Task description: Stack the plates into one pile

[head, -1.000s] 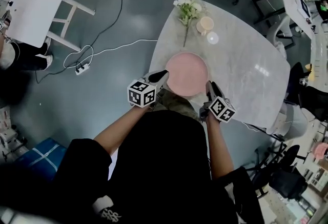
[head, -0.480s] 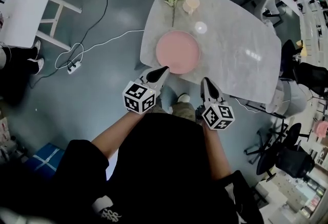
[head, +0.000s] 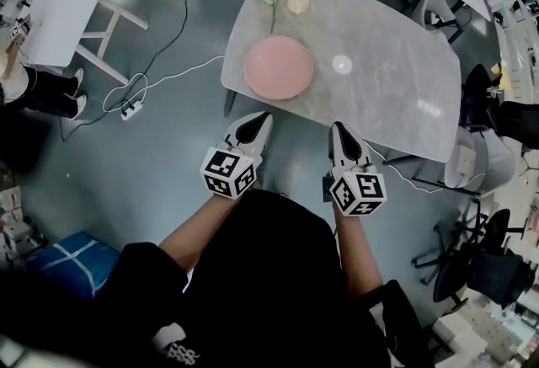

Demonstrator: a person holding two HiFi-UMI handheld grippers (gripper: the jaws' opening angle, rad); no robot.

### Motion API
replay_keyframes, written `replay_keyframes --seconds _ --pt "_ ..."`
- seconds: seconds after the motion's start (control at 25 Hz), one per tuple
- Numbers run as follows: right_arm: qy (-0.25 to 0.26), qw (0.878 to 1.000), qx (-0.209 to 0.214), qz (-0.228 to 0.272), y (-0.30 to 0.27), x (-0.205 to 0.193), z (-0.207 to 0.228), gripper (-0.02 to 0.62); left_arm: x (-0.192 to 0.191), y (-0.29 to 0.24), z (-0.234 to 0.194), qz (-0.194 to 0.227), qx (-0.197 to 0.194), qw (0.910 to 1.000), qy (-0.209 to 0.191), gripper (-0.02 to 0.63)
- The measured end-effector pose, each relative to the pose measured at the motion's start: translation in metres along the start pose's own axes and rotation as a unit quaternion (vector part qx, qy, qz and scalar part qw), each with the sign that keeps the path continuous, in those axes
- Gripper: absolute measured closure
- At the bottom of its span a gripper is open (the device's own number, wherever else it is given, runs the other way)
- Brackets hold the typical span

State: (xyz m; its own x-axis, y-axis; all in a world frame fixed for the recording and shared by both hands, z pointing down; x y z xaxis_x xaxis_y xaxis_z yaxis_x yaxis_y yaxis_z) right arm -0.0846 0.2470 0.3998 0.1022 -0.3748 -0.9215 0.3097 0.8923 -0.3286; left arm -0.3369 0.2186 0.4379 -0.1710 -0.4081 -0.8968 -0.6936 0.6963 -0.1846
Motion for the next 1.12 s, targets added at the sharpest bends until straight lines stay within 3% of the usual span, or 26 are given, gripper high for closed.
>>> replay_keyframes --seconds 0.16,0.56,1.12 --pt "-0.002 1.0 -0.014 0.026 0.046 0.003 0.001 0.575 0.001 0.027 0.04 -0.001 0.021 0.9994 -0.028 0.591" --pt "0.016 0.996 -0.059 0.07 0.143 0.001 0.033 0.58 -0.001 0.029 0.131 0.012 -0.008 0.997 -0.076 0.59" --pt "0.017 0.993 -0.067 0.097 0.19 -0.001 0.049 0.582 -0.016 0.035 0.168 -0.009 -0.007 0.9965 -0.083 0.591"
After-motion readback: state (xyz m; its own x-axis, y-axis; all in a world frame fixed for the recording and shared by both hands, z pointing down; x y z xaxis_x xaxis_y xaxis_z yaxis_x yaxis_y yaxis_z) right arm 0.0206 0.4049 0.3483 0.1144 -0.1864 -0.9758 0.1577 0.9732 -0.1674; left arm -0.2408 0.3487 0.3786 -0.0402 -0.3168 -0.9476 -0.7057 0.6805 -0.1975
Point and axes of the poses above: the fingertips, and each gripper's own axes: y backward along the fingers, z to its right, x out of its top, the point moved 10 cm from there along y, backward along the fingers, and after that the axes turned 4 degrees about -x, right-handed, at the moved point
